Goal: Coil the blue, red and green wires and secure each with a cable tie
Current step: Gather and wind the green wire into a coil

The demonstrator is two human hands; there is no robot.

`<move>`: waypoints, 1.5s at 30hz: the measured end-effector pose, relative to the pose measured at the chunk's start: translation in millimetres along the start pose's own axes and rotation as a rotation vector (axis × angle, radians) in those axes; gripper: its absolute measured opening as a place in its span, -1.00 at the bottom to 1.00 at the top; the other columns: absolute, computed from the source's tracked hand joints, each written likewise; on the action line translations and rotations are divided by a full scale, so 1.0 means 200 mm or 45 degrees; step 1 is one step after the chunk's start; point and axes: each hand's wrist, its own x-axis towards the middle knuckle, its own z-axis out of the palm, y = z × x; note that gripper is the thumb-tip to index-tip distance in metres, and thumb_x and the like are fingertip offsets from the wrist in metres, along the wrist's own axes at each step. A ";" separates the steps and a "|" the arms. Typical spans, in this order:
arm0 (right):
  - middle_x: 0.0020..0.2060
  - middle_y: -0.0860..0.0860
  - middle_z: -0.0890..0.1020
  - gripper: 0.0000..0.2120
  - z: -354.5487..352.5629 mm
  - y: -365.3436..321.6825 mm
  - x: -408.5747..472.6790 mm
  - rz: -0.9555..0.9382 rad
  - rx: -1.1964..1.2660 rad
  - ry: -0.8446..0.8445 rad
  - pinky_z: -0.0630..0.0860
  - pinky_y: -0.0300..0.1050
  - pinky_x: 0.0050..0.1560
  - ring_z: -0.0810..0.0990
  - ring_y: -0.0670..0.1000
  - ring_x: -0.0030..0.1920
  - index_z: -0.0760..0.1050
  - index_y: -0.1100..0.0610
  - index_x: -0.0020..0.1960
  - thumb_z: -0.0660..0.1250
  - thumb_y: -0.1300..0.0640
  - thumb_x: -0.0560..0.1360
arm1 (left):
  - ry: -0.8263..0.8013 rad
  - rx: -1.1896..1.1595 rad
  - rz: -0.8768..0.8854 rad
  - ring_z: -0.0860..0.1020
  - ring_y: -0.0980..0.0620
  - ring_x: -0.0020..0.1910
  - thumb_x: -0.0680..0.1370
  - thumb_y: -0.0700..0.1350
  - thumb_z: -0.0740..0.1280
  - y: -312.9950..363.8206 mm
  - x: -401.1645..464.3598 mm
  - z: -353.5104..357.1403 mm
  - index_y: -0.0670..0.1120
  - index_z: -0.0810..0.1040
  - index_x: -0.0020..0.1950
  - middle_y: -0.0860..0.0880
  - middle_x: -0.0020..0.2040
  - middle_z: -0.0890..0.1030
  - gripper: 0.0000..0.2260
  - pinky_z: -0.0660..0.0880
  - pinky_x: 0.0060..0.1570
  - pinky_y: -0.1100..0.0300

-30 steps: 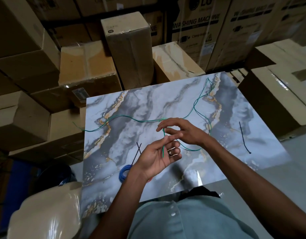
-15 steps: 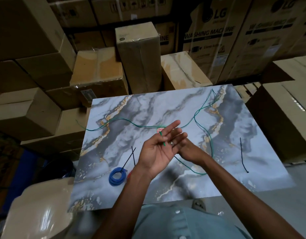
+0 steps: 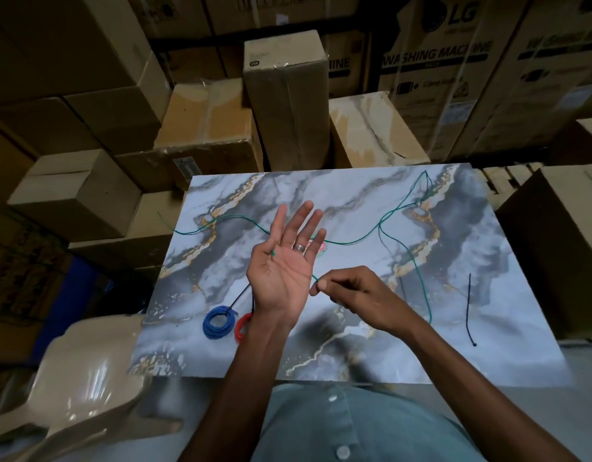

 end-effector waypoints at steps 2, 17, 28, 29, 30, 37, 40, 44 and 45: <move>-0.47 -0.17 0.43 -0.79 0.03 -0.02 0.02 -0.002 -0.038 -0.043 0.30 -0.33 -0.29 0.32 -0.17 -0.39 0.71 0.16 -0.04 0.32 0.16 0.67 | 0.003 -0.068 0.004 0.35 -0.30 0.47 0.63 -0.08 -0.06 0.02 -0.02 0.00 -0.08 0.13 0.61 -0.26 0.48 0.40 -0.48 0.17 0.51 -0.21; -0.43 -0.06 0.32 -0.72 0.11 -0.10 0.04 0.006 -0.107 -0.034 0.22 -0.21 -0.33 0.25 -0.05 -0.37 0.66 0.07 -0.16 0.33 0.03 0.67 | -0.059 0.425 0.338 0.36 -0.22 0.48 0.67 -0.16 0.01 0.17 -0.04 -0.12 -0.20 0.15 0.58 -0.25 0.47 0.40 -0.54 0.26 0.49 -0.09; -0.49 -0.05 0.25 -0.72 0.12 -0.20 0.02 -0.015 -0.197 0.062 0.15 -0.15 -0.37 0.19 -0.05 -0.44 0.68 0.06 -0.18 0.35 0.00 0.65 | 0.002 0.861 0.347 0.59 -0.18 0.19 0.61 -0.30 0.09 0.11 -0.02 -0.30 -0.25 0.45 0.34 -0.23 0.06 0.66 -0.67 0.48 0.25 0.05; -0.49 -0.04 0.26 -0.73 0.13 -0.21 0.02 -0.022 -0.218 0.052 0.15 -0.16 -0.37 0.19 -0.06 -0.44 0.69 0.05 -0.17 0.35 0.00 0.65 | -0.020 0.947 0.338 0.61 -0.14 0.12 0.60 -0.29 0.09 0.11 -0.03 -0.30 -0.27 0.47 0.31 -0.21 0.01 0.67 -0.67 0.50 0.20 0.08; -0.49 -0.03 0.27 -0.74 0.13 -0.22 0.02 -0.031 -0.244 0.037 0.16 -0.16 -0.37 0.20 -0.06 -0.44 0.69 0.05 -0.17 0.36 0.01 0.64 | -0.041 1.039 0.314 0.63 -0.11 0.04 0.58 -0.29 0.09 0.10 -0.04 -0.31 -0.27 0.50 0.27 -0.18 -0.05 0.67 -0.68 0.52 0.14 0.11; -0.49 -0.16 0.56 -0.74 0.09 -0.30 0.03 -0.087 -0.281 -0.135 0.39 -0.25 -0.27 0.44 -0.15 -0.44 0.71 0.16 -0.18 0.38 0.13 0.64 | -0.280 1.420 0.148 0.44 0.03 -0.36 0.44 -0.31 0.10 0.08 -0.15 -0.29 -0.23 0.52 -0.26 -0.30 -0.39 0.46 -0.80 0.37 -0.25 0.27; -0.31 0.07 0.72 -0.73 0.06 -0.30 0.05 -0.099 -0.233 -0.205 0.58 0.26 -0.03 0.67 0.21 -0.20 0.68 0.11 -0.18 0.37 0.02 0.62 | -0.288 1.321 0.024 0.37 -0.05 -0.41 0.40 -0.14 0.16 0.07 -0.18 -0.29 -0.16 0.57 -0.28 -0.28 -0.44 0.41 -0.79 0.31 -0.31 0.09; -0.24 0.20 0.73 -0.76 -0.01 -0.32 0.08 -0.107 -0.176 -0.368 0.63 0.19 0.04 0.70 0.30 -0.18 0.70 0.24 -0.08 0.37 0.12 0.65 | -0.343 1.397 -0.111 0.35 -0.03 -0.40 0.41 -0.19 0.13 0.06 -0.19 -0.29 -0.22 0.58 -0.25 -0.05 -0.46 0.41 -0.76 0.26 -0.30 0.03; -0.23 0.19 0.75 -0.80 -0.02 -0.34 0.08 -0.105 -0.148 -0.431 0.65 0.10 0.00 0.73 0.24 -0.19 0.69 0.30 -0.03 0.37 0.19 0.64 | -0.375 1.426 -0.139 0.35 -0.02 -0.40 0.43 -0.20 0.13 0.05 -0.19 -0.29 -0.19 0.58 -0.24 -0.04 -0.45 0.41 -0.76 0.27 -0.30 0.06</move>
